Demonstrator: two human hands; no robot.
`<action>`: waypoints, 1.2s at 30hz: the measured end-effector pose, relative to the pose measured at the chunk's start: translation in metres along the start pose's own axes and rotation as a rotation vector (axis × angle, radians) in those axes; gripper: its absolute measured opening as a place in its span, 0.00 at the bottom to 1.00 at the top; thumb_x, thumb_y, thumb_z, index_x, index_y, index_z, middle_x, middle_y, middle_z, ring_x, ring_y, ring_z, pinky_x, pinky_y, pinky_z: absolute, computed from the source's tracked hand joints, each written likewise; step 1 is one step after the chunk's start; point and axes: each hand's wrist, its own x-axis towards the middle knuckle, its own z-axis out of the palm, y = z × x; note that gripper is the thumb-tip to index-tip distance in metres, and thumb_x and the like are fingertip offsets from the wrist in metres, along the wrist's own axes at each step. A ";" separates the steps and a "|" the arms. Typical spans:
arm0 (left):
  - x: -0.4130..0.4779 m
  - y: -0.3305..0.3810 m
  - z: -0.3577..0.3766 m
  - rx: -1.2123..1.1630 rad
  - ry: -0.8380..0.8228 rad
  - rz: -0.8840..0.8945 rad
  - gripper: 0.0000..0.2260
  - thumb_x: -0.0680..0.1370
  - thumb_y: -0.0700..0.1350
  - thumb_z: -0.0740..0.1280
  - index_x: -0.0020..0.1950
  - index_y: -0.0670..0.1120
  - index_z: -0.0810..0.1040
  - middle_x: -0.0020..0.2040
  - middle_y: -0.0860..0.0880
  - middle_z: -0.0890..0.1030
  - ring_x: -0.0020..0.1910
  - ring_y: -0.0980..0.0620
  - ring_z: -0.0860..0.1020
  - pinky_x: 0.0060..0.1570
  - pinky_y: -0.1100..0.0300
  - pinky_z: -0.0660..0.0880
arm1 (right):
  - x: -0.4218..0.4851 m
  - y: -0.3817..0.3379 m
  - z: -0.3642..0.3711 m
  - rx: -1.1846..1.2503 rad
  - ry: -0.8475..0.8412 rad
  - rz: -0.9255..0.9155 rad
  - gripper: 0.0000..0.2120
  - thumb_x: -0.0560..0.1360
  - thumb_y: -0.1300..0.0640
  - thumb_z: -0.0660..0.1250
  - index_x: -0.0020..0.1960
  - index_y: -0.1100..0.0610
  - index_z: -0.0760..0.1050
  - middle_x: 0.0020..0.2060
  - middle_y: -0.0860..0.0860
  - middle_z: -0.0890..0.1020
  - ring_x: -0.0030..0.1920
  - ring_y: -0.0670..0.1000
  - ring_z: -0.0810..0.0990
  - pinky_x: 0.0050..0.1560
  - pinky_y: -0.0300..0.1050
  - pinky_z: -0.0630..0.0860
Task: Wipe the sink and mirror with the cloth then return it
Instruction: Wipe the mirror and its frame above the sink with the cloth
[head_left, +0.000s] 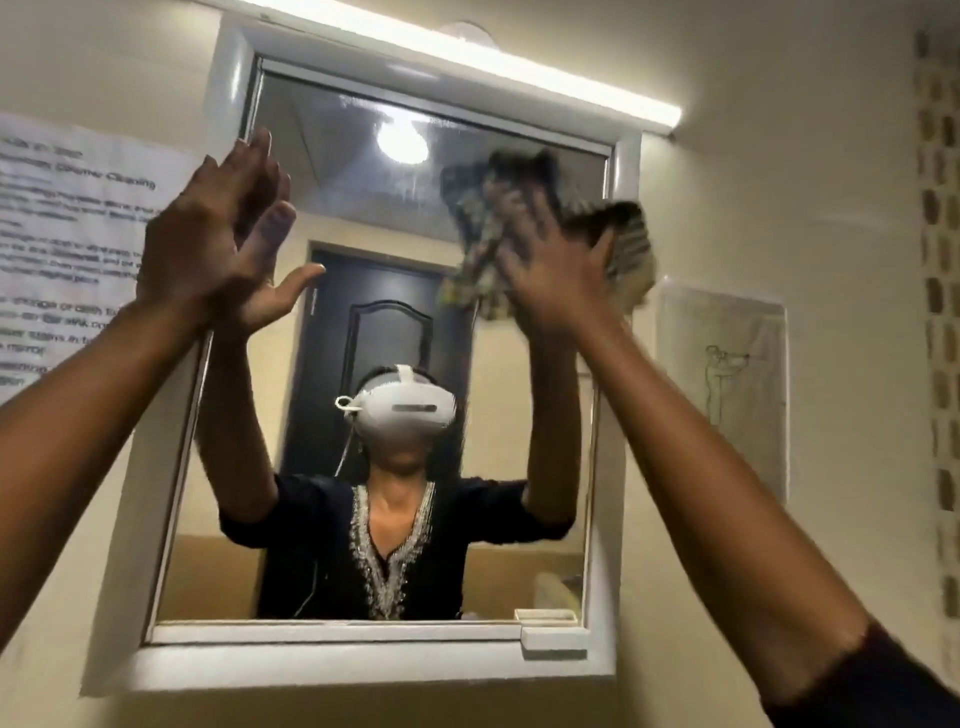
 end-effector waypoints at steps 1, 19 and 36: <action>0.000 -0.001 0.001 0.014 0.001 0.003 0.30 0.78 0.55 0.61 0.76 0.51 0.53 0.68 0.37 0.70 0.64 0.37 0.71 0.59 0.45 0.71 | 0.025 0.008 -0.004 -0.006 0.013 0.037 0.24 0.79 0.40 0.49 0.74 0.36 0.48 0.77 0.48 0.50 0.71 0.63 0.62 0.68 0.73 0.37; -0.003 0.008 -0.003 -0.043 -0.012 -0.088 0.35 0.75 0.69 0.47 0.74 0.49 0.60 0.67 0.40 0.72 0.64 0.44 0.72 0.59 0.55 0.71 | -0.282 -0.037 0.018 -0.115 -0.410 -0.017 0.23 0.78 0.42 0.45 0.73 0.37 0.53 0.70 0.49 0.59 0.46 0.57 0.83 0.61 0.66 0.55; -0.012 0.024 -0.019 -0.056 -0.053 -0.096 0.46 0.66 0.76 0.43 0.60 0.40 0.73 0.56 0.37 0.79 0.56 0.41 0.77 0.41 0.73 0.64 | -0.264 -0.227 0.116 -0.337 -0.411 -1.028 0.17 0.78 0.55 0.55 0.62 0.42 0.75 0.54 0.48 0.82 0.58 0.56 0.76 0.70 0.71 0.48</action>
